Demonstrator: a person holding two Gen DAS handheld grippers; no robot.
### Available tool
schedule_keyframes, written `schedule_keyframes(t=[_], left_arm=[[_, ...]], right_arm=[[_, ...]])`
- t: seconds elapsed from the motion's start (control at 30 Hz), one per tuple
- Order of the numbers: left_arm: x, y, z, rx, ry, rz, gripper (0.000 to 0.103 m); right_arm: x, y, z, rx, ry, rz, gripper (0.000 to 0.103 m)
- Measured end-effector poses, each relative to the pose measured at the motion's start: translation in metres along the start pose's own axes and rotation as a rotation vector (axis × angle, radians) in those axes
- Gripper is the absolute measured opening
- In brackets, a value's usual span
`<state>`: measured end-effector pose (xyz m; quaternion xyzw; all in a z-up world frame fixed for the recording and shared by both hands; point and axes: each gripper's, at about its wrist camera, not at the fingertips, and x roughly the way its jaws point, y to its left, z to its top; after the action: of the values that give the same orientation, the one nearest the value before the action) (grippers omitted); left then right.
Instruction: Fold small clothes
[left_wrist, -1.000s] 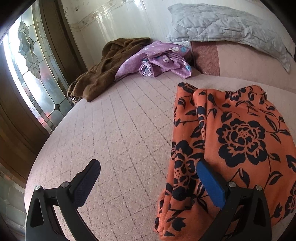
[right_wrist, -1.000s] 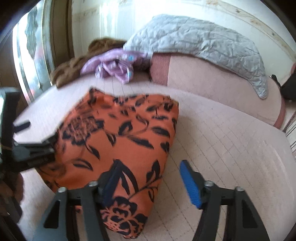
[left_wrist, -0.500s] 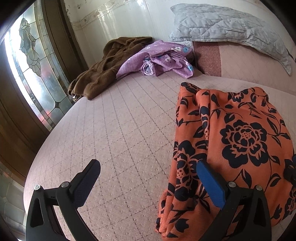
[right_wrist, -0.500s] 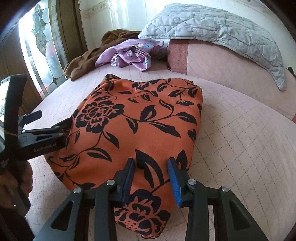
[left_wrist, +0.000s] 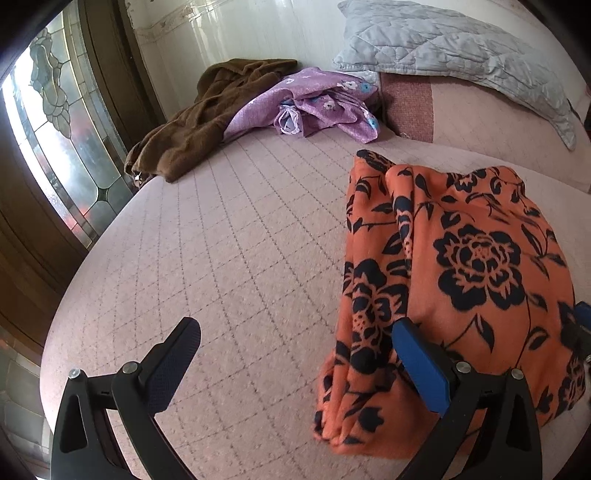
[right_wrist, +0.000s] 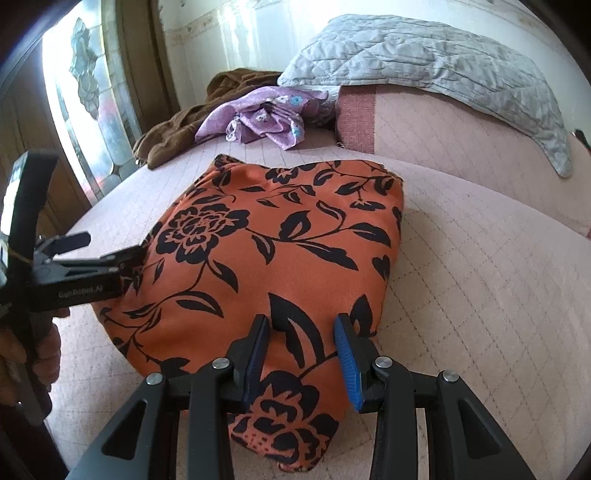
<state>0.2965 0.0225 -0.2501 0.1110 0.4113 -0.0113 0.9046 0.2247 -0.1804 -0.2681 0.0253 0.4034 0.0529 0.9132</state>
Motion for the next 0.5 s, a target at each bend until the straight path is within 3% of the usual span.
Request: schedule_keyframes(t=[0.2,0.5], left_arm=[[-0.002,0.007,-0.01,-0.006,0.019,-0.03,0.103],[0.002,0.017,-0.015,-0.047,0.052,-0.089,0.103]], right_arm=[[-0.02,-0.006,-0.006,0.088,0.019,0.024,0.047],[-0.054,-0.021,-0.032,0.201,0.041,-0.024,0.048]])
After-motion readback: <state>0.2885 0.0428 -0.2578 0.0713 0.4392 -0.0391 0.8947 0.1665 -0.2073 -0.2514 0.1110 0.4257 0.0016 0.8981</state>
